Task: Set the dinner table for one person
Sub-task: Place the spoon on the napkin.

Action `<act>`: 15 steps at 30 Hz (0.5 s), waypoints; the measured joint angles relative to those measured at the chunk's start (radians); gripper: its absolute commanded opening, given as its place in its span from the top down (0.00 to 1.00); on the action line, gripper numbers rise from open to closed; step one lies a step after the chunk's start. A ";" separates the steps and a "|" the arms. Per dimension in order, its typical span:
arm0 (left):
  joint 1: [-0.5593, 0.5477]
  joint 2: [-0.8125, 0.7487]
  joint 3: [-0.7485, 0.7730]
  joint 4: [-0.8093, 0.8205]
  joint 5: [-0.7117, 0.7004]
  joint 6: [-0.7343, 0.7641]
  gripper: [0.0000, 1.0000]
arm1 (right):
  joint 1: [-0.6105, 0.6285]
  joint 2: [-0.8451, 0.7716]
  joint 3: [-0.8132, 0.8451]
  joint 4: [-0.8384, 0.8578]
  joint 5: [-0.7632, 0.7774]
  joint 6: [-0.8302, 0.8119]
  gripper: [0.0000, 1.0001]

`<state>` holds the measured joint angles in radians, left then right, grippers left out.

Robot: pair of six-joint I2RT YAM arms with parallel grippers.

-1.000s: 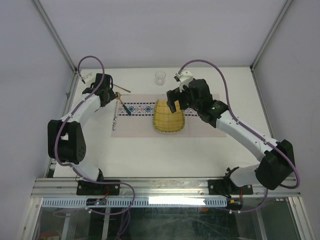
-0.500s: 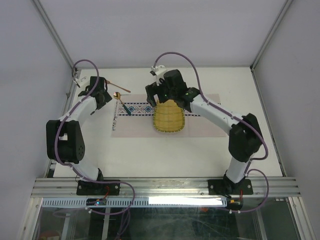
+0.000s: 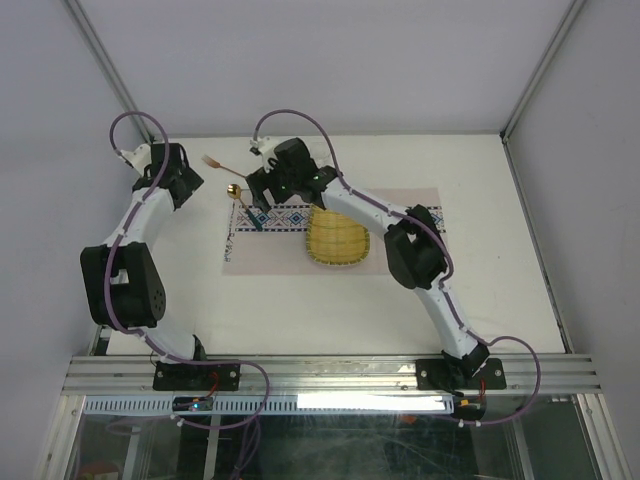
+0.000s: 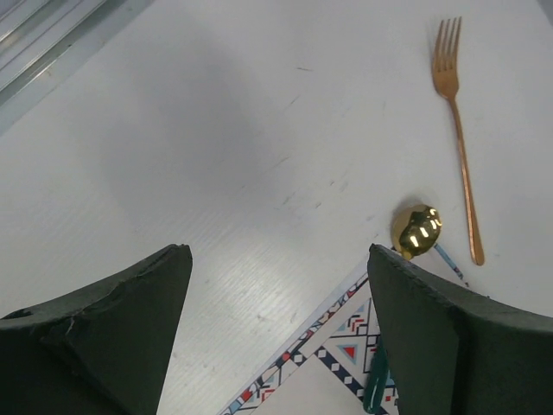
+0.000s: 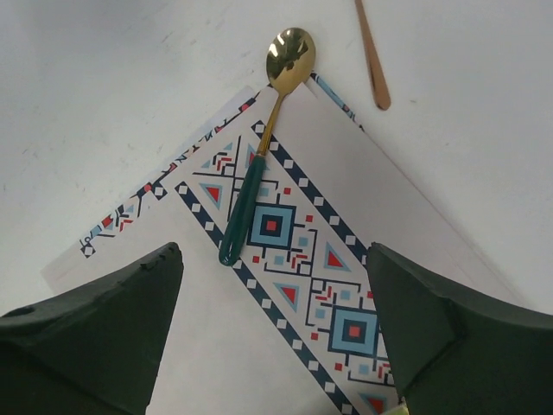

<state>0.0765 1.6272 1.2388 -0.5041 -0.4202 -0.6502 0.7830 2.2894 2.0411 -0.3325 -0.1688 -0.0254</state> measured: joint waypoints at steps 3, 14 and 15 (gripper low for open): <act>0.015 0.011 0.009 0.042 0.049 0.000 0.14 | 0.014 0.059 0.027 -0.005 -0.011 0.001 0.10; 0.043 0.297 0.229 0.137 0.206 -0.013 0.19 | 0.061 0.131 0.039 -0.016 -0.024 0.005 0.11; 0.043 0.326 0.260 0.138 0.214 -0.013 0.19 | 0.064 0.136 0.053 -0.019 -0.025 0.005 0.11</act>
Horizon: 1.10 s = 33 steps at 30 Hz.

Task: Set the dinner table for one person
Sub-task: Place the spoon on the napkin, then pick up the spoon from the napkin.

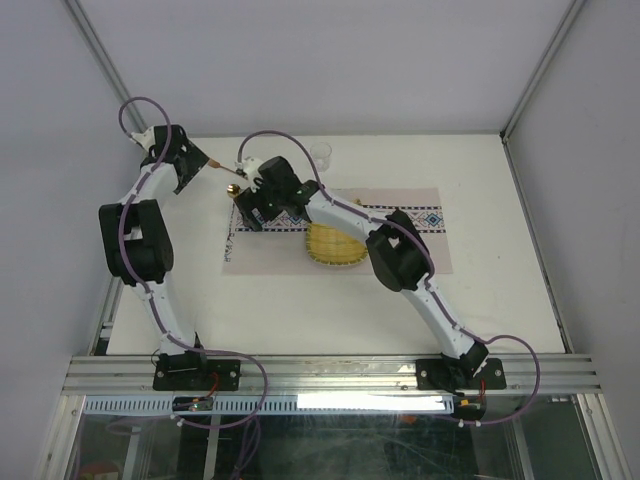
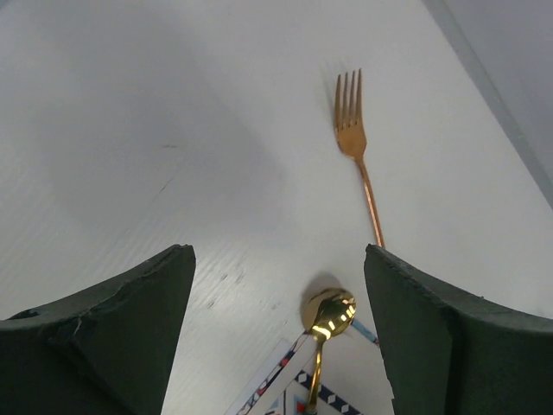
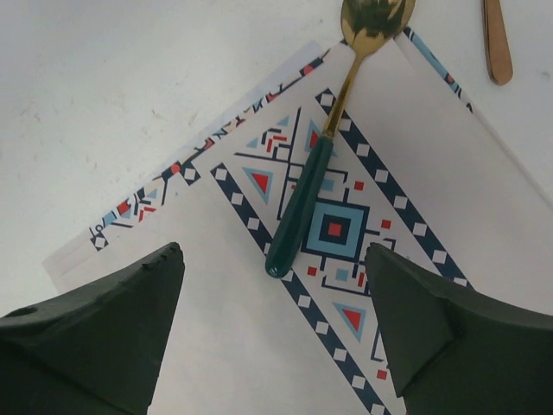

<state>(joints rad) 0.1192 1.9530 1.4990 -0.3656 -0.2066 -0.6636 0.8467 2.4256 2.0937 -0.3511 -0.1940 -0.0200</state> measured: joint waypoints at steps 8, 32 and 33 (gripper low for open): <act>0.000 0.181 0.211 0.026 0.053 -0.003 0.21 | 0.003 0.041 0.067 0.013 -0.006 0.000 0.14; -0.002 0.346 0.305 0.139 0.319 -0.088 0.25 | 0.002 0.159 0.132 0.059 -0.039 0.019 0.38; -0.002 0.351 0.305 0.141 0.322 -0.089 0.25 | 0.002 0.161 0.132 0.060 -0.039 0.019 0.38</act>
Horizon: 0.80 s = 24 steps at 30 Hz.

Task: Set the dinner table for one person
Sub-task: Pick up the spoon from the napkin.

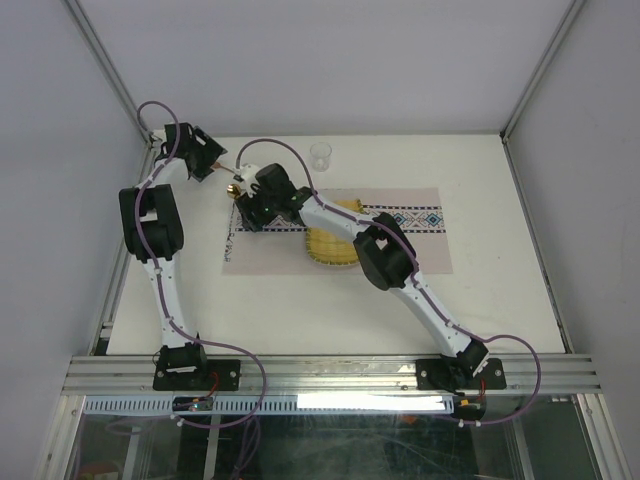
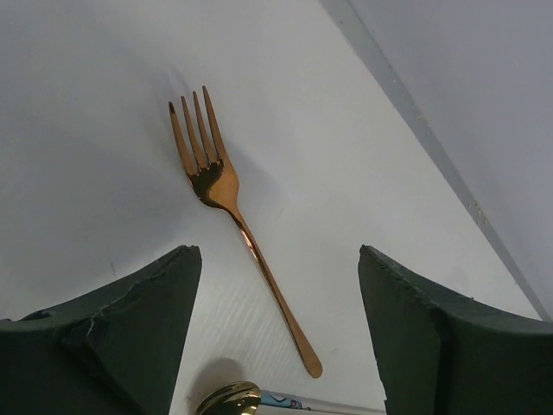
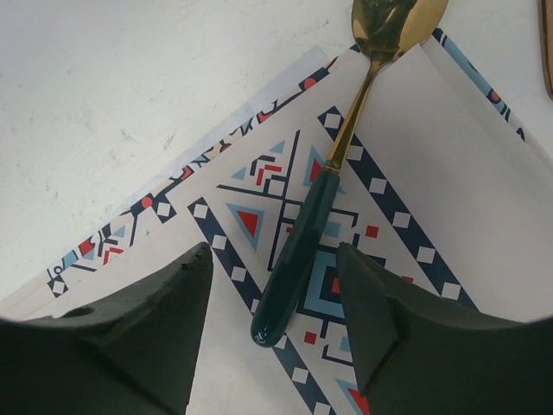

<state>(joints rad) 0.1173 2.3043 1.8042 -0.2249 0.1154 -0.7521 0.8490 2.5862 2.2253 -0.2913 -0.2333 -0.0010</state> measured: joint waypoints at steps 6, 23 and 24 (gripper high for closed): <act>0.000 0.023 0.000 0.009 0.024 -0.003 0.25 | 0.000 0.008 0.000 0.002 0.002 -0.001 0.39; -0.012 0.076 0.041 0.032 0.019 -0.072 0.31 | 0.000 0.007 -0.006 0.002 0.020 -0.028 0.52; -0.016 0.081 0.050 0.030 0.015 -0.075 0.31 | 0.000 0.007 -0.010 0.006 0.021 -0.030 0.53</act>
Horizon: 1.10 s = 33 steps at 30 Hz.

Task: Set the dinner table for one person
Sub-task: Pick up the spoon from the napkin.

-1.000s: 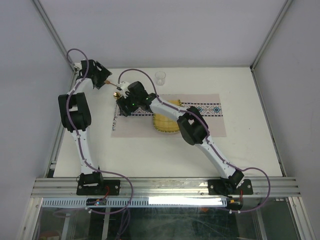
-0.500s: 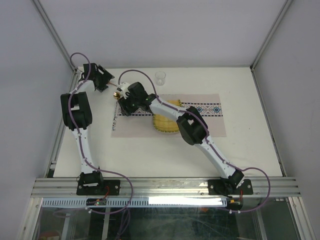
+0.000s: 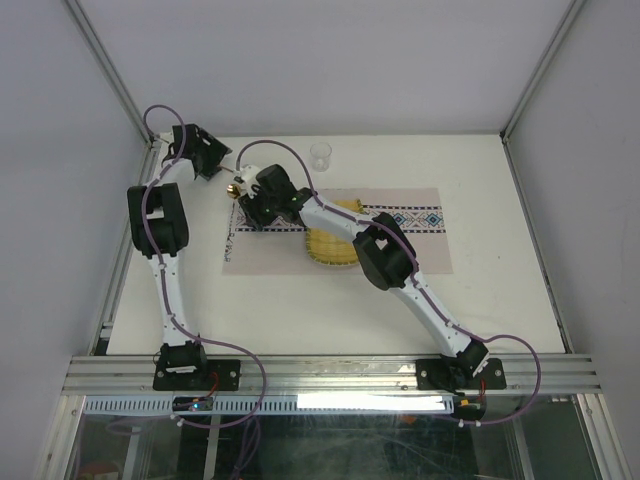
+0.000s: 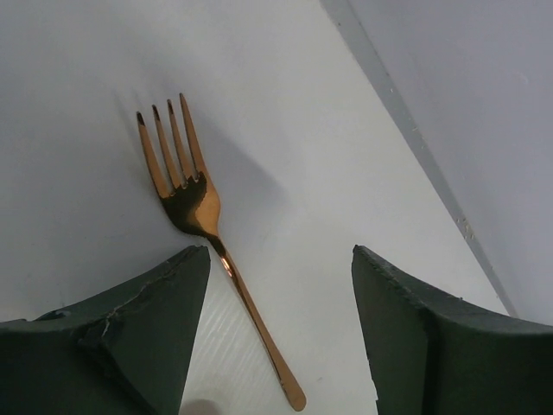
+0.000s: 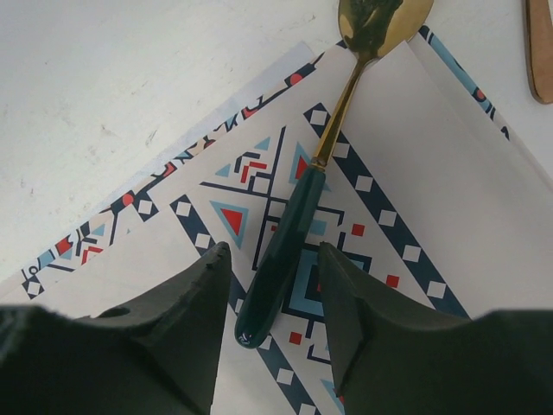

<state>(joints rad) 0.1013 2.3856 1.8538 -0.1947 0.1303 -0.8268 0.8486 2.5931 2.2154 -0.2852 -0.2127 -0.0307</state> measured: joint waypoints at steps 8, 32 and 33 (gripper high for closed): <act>-0.037 0.041 0.081 -0.053 -0.085 -0.020 0.34 | 0.000 -0.006 -0.019 0.019 0.012 -0.016 0.59; -0.042 0.047 0.100 -0.102 -0.153 -0.019 0.43 | -0.007 -0.010 -0.028 0.026 0.023 -0.019 0.98; -0.042 0.047 0.100 -0.102 -0.153 -0.019 0.43 | -0.007 -0.011 -0.029 0.027 0.024 -0.019 0.98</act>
<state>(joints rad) 0.0597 2.4325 1.9533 -0.2970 -0.0223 -0.8459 0.8413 2.5824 2.1868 -0.2581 -0.1890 -0.0494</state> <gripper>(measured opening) 0.562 0.123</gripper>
